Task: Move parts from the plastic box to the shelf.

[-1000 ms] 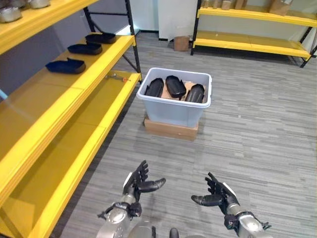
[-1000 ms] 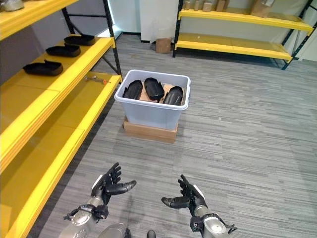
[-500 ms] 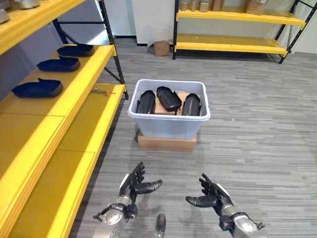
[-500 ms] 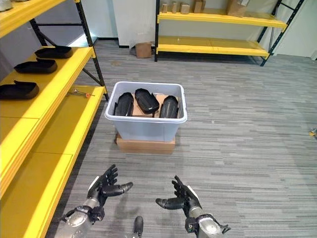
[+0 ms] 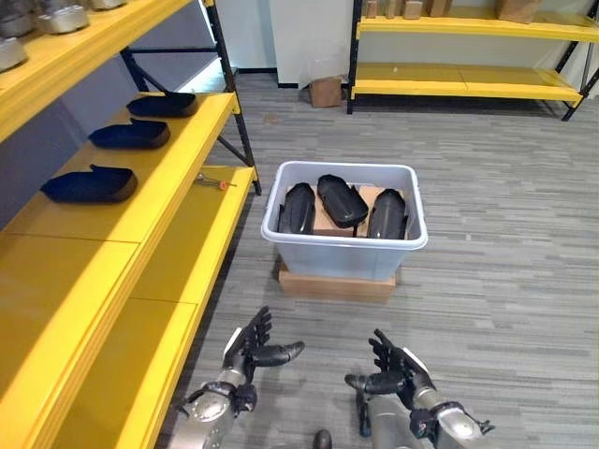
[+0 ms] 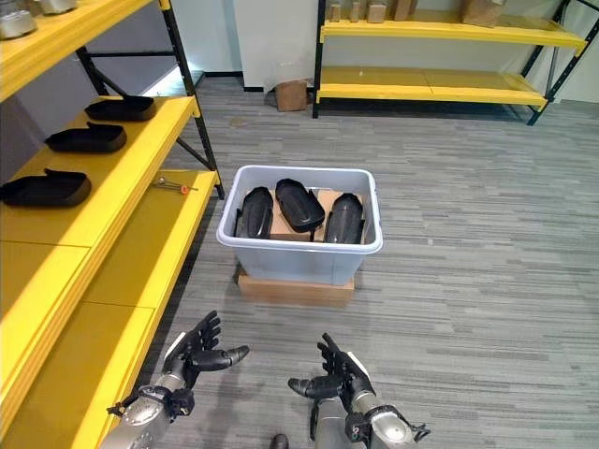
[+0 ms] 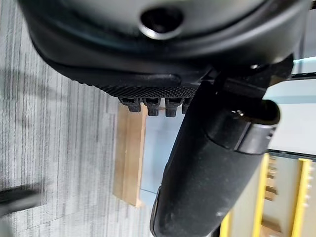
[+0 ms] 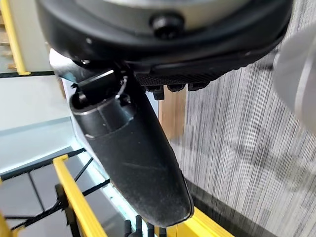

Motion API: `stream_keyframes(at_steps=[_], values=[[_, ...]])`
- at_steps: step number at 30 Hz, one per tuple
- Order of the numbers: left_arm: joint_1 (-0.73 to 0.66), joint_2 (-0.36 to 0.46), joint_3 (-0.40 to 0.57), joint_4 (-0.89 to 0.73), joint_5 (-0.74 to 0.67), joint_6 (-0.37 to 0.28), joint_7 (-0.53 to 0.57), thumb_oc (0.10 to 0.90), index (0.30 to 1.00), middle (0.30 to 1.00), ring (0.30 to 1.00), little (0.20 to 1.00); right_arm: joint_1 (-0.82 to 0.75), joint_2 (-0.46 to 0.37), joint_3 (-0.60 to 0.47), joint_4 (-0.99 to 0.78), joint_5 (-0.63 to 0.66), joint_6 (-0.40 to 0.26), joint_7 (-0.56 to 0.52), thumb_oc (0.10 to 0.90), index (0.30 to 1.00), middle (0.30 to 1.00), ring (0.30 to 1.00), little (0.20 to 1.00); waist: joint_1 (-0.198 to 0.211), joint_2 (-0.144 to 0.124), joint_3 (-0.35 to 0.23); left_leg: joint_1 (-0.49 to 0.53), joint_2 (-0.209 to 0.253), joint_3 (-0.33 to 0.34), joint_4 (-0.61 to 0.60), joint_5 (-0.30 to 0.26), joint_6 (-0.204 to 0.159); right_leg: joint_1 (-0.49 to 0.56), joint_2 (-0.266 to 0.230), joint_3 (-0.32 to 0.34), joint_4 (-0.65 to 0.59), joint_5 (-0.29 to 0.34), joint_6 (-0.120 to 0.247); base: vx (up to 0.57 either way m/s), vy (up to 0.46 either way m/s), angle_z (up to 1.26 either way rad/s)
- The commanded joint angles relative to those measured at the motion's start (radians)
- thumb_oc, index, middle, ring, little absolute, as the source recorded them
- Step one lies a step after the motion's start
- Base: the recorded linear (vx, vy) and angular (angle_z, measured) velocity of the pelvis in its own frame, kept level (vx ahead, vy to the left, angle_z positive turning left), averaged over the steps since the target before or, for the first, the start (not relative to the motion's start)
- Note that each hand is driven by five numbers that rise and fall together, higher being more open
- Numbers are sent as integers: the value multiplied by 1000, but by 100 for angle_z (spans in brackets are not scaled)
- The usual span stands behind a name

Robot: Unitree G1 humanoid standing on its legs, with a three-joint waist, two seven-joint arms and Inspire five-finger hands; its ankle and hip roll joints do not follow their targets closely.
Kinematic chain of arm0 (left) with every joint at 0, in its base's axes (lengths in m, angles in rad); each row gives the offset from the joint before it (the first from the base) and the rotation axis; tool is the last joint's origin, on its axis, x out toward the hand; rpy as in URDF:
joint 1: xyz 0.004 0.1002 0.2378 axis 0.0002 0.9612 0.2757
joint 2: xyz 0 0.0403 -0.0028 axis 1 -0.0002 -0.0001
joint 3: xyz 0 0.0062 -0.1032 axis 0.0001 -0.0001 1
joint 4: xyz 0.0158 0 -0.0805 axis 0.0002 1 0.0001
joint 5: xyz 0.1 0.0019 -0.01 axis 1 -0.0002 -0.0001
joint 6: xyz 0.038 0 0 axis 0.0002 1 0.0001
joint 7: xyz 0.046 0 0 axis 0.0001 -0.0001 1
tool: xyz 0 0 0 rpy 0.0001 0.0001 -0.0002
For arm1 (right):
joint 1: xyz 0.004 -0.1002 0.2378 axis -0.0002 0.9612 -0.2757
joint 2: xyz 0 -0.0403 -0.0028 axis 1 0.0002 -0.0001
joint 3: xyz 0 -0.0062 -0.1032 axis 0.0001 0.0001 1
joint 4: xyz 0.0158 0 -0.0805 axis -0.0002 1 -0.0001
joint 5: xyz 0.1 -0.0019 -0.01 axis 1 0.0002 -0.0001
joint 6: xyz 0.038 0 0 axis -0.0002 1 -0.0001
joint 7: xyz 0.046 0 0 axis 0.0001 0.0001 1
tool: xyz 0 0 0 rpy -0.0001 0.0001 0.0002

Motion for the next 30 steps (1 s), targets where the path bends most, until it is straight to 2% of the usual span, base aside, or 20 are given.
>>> stream_keyframes(at_steps=[1,4,7,8,9,11,12,13,16,17,18,19,20,21,22,24,30], values=[[-33,-25,34,-103,15,-91,-22,900,1000,1000,1000,1000,-59,-44,-25,-94,6,-75,14,900,1000,1000,1000,1000,-17,8,-66,81,81,-21,13,5,-93,129,29,4,-10,197,1,262,-126,18],[-31,-36,31,-95,9,-89,-22,900,1000,1000,1000,1000,-64,-50,-29,-97,20,-78,10,900,1000,1000,1000,1000,-19,13,-80,83,99,-29,52,-4,-105,150,46,6,-7,190,-11,310,-178,31],[-32,-47,32,-92,-12,-89,-14,900,1000,1000,1000,1000,-75,-69,-32,-106,30,-92,3,900,1000,1000,1000,1000,-15,20,-86,37,121,-29,194,40,-145,199,69,-11,-7,149,-46,261,-211,29],[-25,-50,30,-100,-31,-90,-13,900,1000,1000,1000,1000,-68,-82,-38,-109,39,-92,1,900,1000,1000,1000,1000,-7,10,-74,-39,117,-33,381,127,-177,251,78,-4,-15,113,-73,229,-195,0],[-25,-50,30,-100,-31,-90,-13,900,1000,1000,1000,1000,-68,-82,-38,-109,39,-92,1,900,1000,1000,1000,1000,-8,11,-75,-42,117,-34,386,125,-177,251,78,-6,-14,113,-73,215,-197,3],[-21,-50,32,-98,-44,-81,-16,900,1000,1000,1000,1000,-59,-90,-47,-113,45,-88,-1,900,1000,1000,1000,1000,3,-5,-56,-117,105,-19,560,219,-216,287,78,-5,-15,92,-92,138,-145,13],[-12,-47,30,-99,-42,-78,-14,900,1000,1000,1000,1000,-52,-100,-50,-118,41,-89,-9,900,1000,1000,1000,1000,12,-25,-39,-176,96,12,662,238,-211,320,66,1,-24,87,-104,129,-131,10],[-12,-47,30,-99,-42,-78,-14,900,1000,1000,1000,1000,-52,-100,-50,-118,41,-89,-9,900,1000,1000,1000,1000,13,-23,-39,-177,98,13,666,236,-211,319,68,1,-23,87,-104,150,-109,12],[1,-42,29,-106,-39,-72,-19,900,1000,1000,1000,1000,-51,-95,-60,-111,47,-92,-28,900,1000,1000,1000,1000,37,-36,-25,-283,110,63,558,171,-172,372,58,11,-56,78,-101,180,-34,3],[5,-37,32,-103,-38,-73,-20,900,1000,1000,1000,1000,-52,-96,-65,-113,45,-100,-32,900,1000,1000,1000,1000,38,-32,-31,-310,131,78,440,163,-164,375,65,8,-68,70,-95,218,29,1],[13,-34,31,-104,-35,-72,-22,900,1000,1000,1000,1000,-46,-93,-70,-117,43,-100,-30,900,1000,1000,1000,1000,41,-32,-30,-287,159,108,325,148,-157,390,63,4,-72,63,-88,231,54,-7],[13,-31,30,-99,-31,-74,-23,900,1000,1000,1000,1000,-42,-92,-72,-115,42,-103,-29,900,1000,1000,1000,1000,44,-31,-30,-275,178,122,235,150,-159,400,66,1,-75,51,-84,152,40,-12],[13,-31,30,-99,-31,-74,-23,900,1000,1000,1000,1000,-43,-92,-72,-115,42,-103,-29,900,1000,1000,1000,1000,45,-31,-29,-273,178,122,234,151,-159,401,66,2,-75,51,-84,220,96,-12],[15,-29,33,-85,-21,-77,-15,900,1000,1000,1000,1000,-43,-91,-71,-113,26,-108,-37,900,1000,1000,1000,1000,60,-13,-36,-298,222,98,58,239,-172,420,81,8,-81,30,-79,197,96,-17],[13,-28,35,-79,-21,-79,-14,900,1000,1000,1000,1000,-45,-91,-72,-104,19,-105,-38,900,1000,1000,1000,1000,63,-12,-32,-290,226,82,36,259,-179,431,80,13,-78,19,-77,237,127,-12],[14,-28,37,-75,-22,-80,-19,900,1000,1000,1000,1000,-36,-82,-70,-96,13,-100,-25,900,1000,1000,1000,1000,63,-7,-43,-246,219,60,0,236,-171,446,79,23,-76,4,-71,152,104,-20],[23,-20,46,-82,-19,-83,-22,900,1000,1000,1000,1000,-5,-63,-77,-100,13,-85,-5,900,1000,1000,1000,1000,50,-7,-84,-163,202,106,-63,211,-159,461,42,26,-76,-1,-51,151,125,-23]])
